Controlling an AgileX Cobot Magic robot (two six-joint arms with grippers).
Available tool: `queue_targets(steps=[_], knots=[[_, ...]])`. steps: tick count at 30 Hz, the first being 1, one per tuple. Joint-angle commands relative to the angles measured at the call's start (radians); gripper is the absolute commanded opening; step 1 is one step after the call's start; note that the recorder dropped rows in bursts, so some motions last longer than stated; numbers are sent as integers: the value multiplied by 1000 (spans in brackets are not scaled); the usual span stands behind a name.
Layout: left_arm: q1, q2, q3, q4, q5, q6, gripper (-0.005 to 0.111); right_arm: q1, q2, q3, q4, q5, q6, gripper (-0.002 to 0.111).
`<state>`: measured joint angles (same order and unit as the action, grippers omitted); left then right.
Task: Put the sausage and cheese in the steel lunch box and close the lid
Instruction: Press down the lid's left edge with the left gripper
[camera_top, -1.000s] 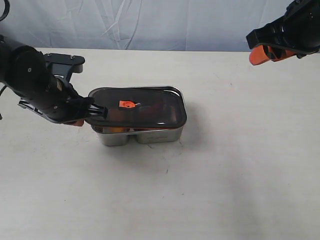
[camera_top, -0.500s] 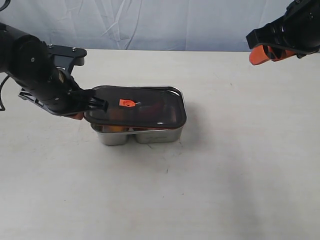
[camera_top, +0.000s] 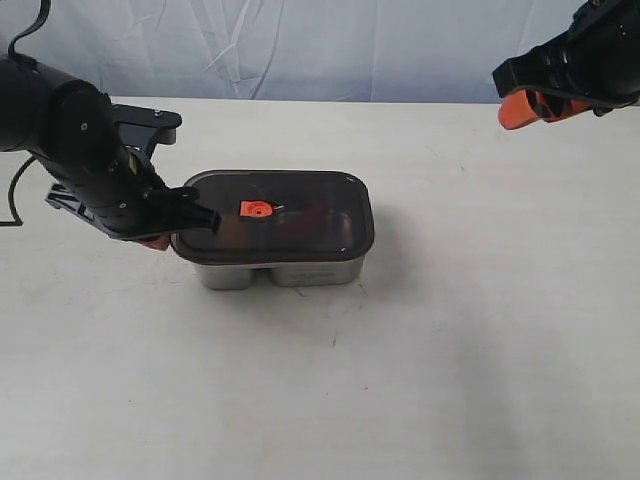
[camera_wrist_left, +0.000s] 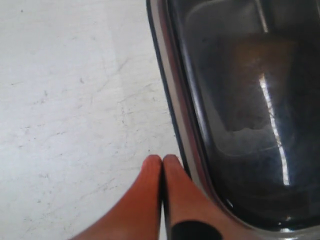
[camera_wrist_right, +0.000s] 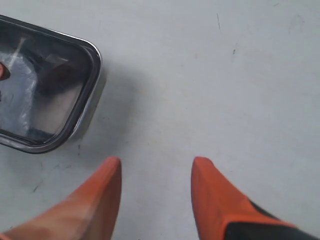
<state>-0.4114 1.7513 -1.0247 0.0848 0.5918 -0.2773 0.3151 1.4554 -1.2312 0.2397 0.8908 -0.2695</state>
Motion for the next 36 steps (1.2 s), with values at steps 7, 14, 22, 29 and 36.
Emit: queue_targets(steps=[7,14,22,29,36], knots=[[0,1,-5,91,58,-8,0,-1,-7,-2,-11,-14,0,43],[0,-2,-5,107,21,-33,0,-1,-7,-2,-11,-10,0,43],[0,-3,-5,45,-73,-35,0,-1,-7,-2,-13,-12,0,43],[0,1,-5,47,-80,-33,0,-1,-7,-2,-21,-23,0,43],[0,5,-5,39,-107,-33,0,-1,-7,-2,-23,-28,0,43]])
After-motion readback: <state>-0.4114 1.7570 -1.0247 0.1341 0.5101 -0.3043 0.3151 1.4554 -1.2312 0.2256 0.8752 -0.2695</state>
